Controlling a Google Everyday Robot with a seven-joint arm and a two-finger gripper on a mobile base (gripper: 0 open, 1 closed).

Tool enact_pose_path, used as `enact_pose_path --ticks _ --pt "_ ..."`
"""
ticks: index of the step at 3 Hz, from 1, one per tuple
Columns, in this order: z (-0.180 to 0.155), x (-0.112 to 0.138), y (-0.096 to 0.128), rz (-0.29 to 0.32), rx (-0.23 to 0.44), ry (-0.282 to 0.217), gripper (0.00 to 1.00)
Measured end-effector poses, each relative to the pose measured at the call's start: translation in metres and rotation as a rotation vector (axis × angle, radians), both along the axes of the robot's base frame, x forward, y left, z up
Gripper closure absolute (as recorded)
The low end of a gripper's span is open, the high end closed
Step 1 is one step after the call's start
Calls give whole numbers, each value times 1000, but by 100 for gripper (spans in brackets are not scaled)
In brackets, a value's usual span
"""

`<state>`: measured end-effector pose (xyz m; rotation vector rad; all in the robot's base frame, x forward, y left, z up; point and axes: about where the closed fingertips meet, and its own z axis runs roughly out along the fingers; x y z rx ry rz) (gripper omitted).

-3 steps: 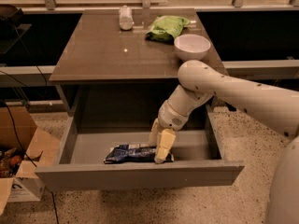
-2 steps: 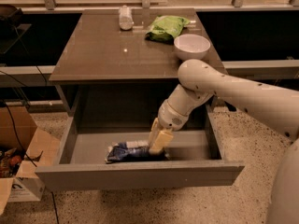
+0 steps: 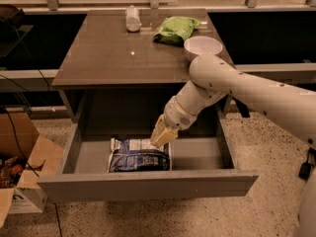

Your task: Pick blue chip bag from top drawer and place on counter

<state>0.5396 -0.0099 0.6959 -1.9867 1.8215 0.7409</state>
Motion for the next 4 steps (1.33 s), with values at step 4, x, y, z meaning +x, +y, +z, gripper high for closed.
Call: enact_pose_path --ticks 4 --pt "-23 4 24 10 -32 -29 0"
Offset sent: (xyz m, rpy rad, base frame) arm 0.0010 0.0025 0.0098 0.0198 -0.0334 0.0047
